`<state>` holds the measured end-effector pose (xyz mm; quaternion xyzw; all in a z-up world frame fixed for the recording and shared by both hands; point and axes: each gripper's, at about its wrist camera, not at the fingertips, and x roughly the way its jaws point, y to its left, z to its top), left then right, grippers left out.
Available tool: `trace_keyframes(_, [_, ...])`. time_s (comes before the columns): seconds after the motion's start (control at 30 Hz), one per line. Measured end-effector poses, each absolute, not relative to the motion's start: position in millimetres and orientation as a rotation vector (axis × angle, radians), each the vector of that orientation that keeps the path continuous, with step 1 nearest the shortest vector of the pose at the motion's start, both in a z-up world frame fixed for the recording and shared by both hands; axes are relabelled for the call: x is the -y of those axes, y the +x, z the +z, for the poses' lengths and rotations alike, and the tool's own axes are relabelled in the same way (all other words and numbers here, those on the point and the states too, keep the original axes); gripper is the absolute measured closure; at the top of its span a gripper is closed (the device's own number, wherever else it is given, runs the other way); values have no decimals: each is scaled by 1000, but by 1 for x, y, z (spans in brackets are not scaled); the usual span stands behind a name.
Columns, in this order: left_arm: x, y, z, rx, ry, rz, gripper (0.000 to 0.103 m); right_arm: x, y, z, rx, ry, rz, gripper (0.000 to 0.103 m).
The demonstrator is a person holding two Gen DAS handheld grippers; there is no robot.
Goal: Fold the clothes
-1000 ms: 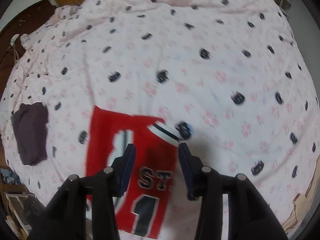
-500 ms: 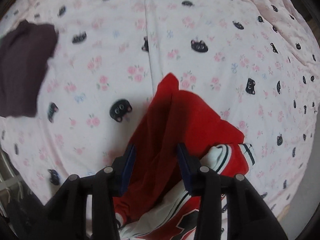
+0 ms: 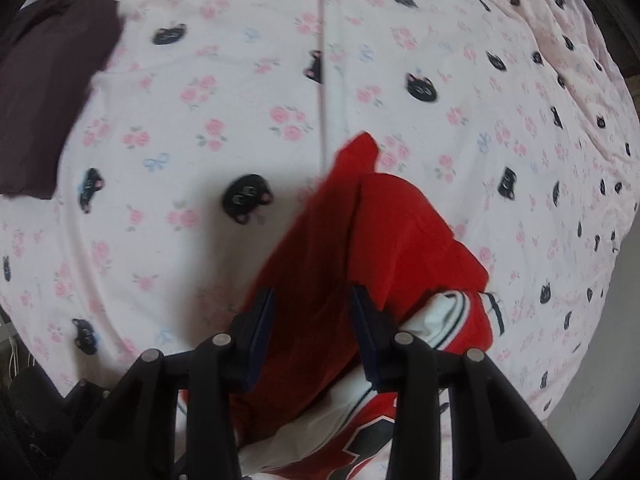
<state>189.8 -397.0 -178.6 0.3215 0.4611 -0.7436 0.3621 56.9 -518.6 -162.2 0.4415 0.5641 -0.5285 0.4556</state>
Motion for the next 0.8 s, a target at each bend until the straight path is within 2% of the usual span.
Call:
trace_keyframes(0.27, [398,191,-180,-1188,831,-1914,50,512,21,-166,-1348,1161,-1352,64])
trace_keyframes(0.6, [397,193,-181,-1186,832,-1914,50,514,53,-140,-1361,1014,-1352,65])
trace_keyframes(0.67, [397,194,-181,-1186,832,-1913,50,518,64,-144,-1402,996,-1332,72])
trace_keyframes(0.7, [397,193,-181,-1186,832,-1914,50,520,63,-151,-1433,1008,-1326,79])
trace_keyframes(0.8, [397,193,-181,-1189,830,-1916,50,524,61,-167,-1492,1042,-1325,80])
